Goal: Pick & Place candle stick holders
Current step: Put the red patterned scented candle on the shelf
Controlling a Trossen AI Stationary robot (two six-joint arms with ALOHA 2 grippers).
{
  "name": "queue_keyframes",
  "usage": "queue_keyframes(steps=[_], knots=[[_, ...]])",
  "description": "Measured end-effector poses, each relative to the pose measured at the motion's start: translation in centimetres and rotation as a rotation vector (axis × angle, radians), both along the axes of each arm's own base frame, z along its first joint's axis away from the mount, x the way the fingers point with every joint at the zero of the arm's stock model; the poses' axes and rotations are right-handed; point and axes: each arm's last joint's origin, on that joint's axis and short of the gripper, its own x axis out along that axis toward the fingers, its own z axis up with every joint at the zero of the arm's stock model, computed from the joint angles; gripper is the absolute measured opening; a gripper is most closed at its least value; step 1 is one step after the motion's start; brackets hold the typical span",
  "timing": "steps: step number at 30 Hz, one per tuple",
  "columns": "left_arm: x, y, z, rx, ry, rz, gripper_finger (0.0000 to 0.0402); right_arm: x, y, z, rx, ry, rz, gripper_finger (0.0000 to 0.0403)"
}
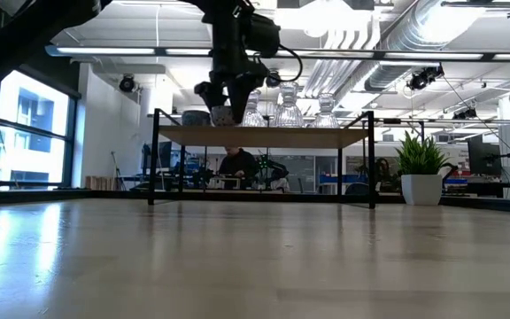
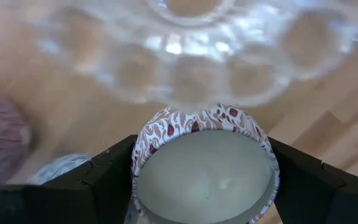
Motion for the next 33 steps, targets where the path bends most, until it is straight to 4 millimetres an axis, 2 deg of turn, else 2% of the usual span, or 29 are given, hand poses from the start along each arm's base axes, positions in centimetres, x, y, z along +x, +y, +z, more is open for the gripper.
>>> queue_keyframes(steps=[6, 14, 23, 33], knots=[[-0.04, 0.02, 0.01, 0.008, 0.003, 0.029, 0.0321, 0.0, 0.0, 0.0, 0.0, 0.0, 0.0, 0.0397], [-0.04, 0.03, 0.02, 0.013, 0.005, 0.034, 0.029, 0.0, 0.02, -0.01, 0.001, 0.003, 0.006, 0.0397], [-0.08, 0.01, 0.03, 0.043, 0.023, 0.034, 0.0367, -0.01, 0.05, -0.03, 0.007, 0.009, 0.016, 0.0397], [-0.28, -0.01, 0.04, 0.05, 0.046, 0.036, 0.0374, -0.01, 0.05, -0.03, 0.007, 0.009, 0.016, 0.0397]])
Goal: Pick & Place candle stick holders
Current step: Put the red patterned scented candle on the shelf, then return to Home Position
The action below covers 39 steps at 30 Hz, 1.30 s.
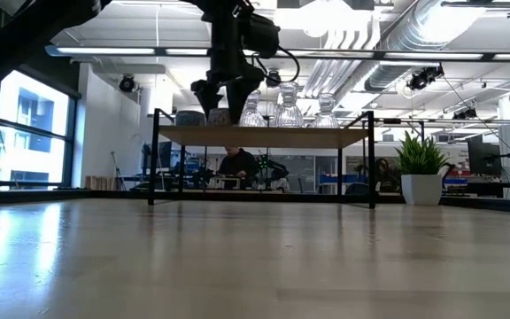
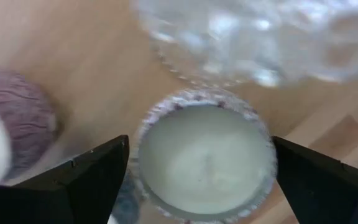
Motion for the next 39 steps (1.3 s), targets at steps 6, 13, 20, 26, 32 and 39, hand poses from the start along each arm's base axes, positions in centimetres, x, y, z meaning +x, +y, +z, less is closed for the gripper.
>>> queue_keyframes(steps=[6, 13, 20, 26, 32, 39], knots=[[0.1, -0.1, 0.0, -0.04, -0.019, -0.006, 0.0375, 0.0, 0.0, 0.0, 0.0, 0.0, 0.0, 0.0397], [-0.2, -0.1, 0.0, -0.021, 0.011, -0.001, 0.0375, 0.0, 0.0, 0.0, 0.007, 0.0, -0.002, 0.0397], [-0.3, -0.1, 0.0, -0.025, 0.017, -0.001, 0.0375, 0.0, 0.0, 0.0, 0.004, -0.007, -0.018, 0.0397], [-0.3, -0.1, 1.1, -0.009, -0.01, -0.019, 0.0375, 0.0, -0.1, 0.0, -0.008, -0.006, -0.024, 0.0397], [-0.5, -0.2, 2.9, 0.016, -0.065, -0.025, 0.0375, 0.0, -0.1, -0.1, -0.011, -0.006, -0.026, 0.0397], [-0.4, -1.2, 4.1, -0.078, -0.17, -0.034, 0.0376, 0.0, -0.1, -0.1, -0.011, -0.006, -0.026, 0.0397]])
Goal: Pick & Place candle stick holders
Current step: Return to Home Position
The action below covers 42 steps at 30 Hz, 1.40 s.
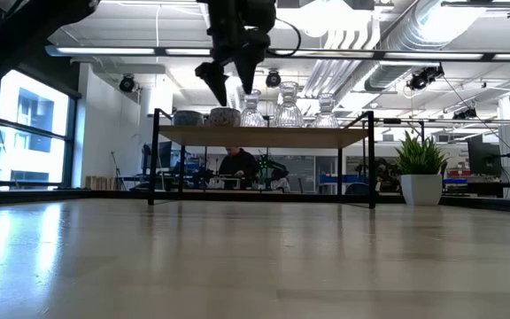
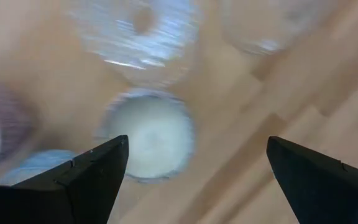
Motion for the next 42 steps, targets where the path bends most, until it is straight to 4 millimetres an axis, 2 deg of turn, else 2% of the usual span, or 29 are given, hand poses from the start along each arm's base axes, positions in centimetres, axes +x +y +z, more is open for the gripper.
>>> queue_keyframes(steps=[7, 14, 19, 23, 27, 29, 33, 37, 39, 42], knots=[[0.4, -0.8, 0.2, -0.159, -0.088, -0.099, 0.0376, 0.0, 0.2, -0.1, 0.01, 0.027, 0.053, 0.0397], [-0.7, -1.2, 1.9, -0.135, -0.132, -0.09, 0.0376, -0.1, 0.3, -0.1, 0.024, 0.052, 0.112, 0.0397], [-0.9, -3.4, 3.0, -0.145, -0.15, -0.13, 0.0376, 0.0, 0.6, 0.3, 0.075, 0.034, 0.128, 0.0397], [-0.3, -5.6, 3.0, -0.168, -0.131, -0.172, 0.0376, 0.1, 0.7, 0.5, 0.061, 0.02, 0.162, 0.0397], [0.2, -7.5, 2.9, -0.126, -0.106, -0.139, 0.0376, 0.4, 0.7, 0.9, 0.02, -0.022, 0.151, 0.0397], [0.4, -8.2, 2.9, -0.051, -0.083, -0.141, 0.0376, 0.8, 0.6, 1.2, 0.034, -0.04, 0.15, 0.0397], [0.6, -9.2, 2.9, 0.138, -0.03, -0.119, 0.0376, 1.7, 0.5, 1.9, 0.098, -0.074, 0.173, 0.0397], [0.7, -9.7, 2.9, 0.188, -0.017, -0.129, 0.0373, 2.5, 0.1, 2.4, 0.105, -0.116, 0.149, 0.0397], [1.0, -9.9, 2.3, 0.187, 0.002, -0.138, 0.0363, 3.0, -0.3, 2.6, 0.09, -0.135, 0.111, 0.0397], [1.3, -10.0, 1.4, 0.182, 0.04, -0.149, 0.0325, 4.2, -1.3, 3.3, 0.123, -0.203, -0.043, 0.0391]])
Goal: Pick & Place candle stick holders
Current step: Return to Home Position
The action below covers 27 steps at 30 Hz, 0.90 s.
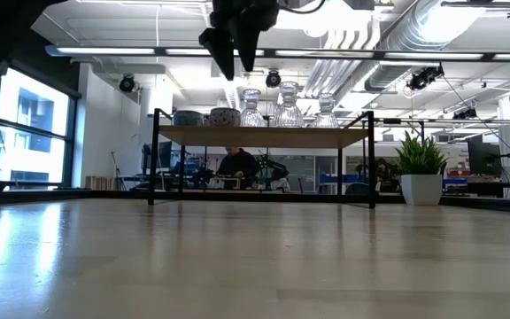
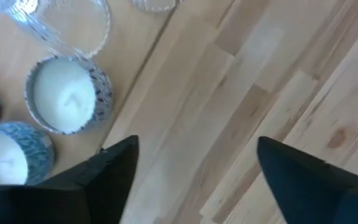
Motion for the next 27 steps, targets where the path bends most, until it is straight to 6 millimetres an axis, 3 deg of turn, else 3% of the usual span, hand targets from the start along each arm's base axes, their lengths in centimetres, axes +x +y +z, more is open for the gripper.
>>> queue_keyframes(steps=[5, 12, 15, 20, 23, 27], knots=[[0.1, -0.2, -1.5, -0.066, 0.049, -0.011, 0.0214, 2.1, -2.0, 1.6, 0.136, -0.114, -0.136, 0.0358], [0.4, -1.6, -2.0, -0.193, 0.052, -0.077, 0.0022, 3.4, -3.3, 3.1, 0.227, -0.229, -0.086, 0.034], [0.5, -2.6, -1.9, -0.193, 0.054, -0.119, 0.0018, 3.5, -3.7, 3.6, 0.211, -0.269, -0.114, 0.034], [-0.3, -4.1, -0.6, -0.176, 0.026, -0.18, 0.0006, 3.3, -4.5, 4.4, 0.148, -0.288, -0.308, 0.0323], [-1.5, -4.9, 1.0, -0.155, -0.013, -0.204, 0.0005, 3.2, -4.7, 5.5, 0.092, -0.278, -0.407, 0.0283], [-3.8, -6.2, 3.6, -0.104, -0.086, -0.226, 0.0002, 2.8, -4.6, 7.4, -0.039, -0.231, -0.506, 0.0192]])
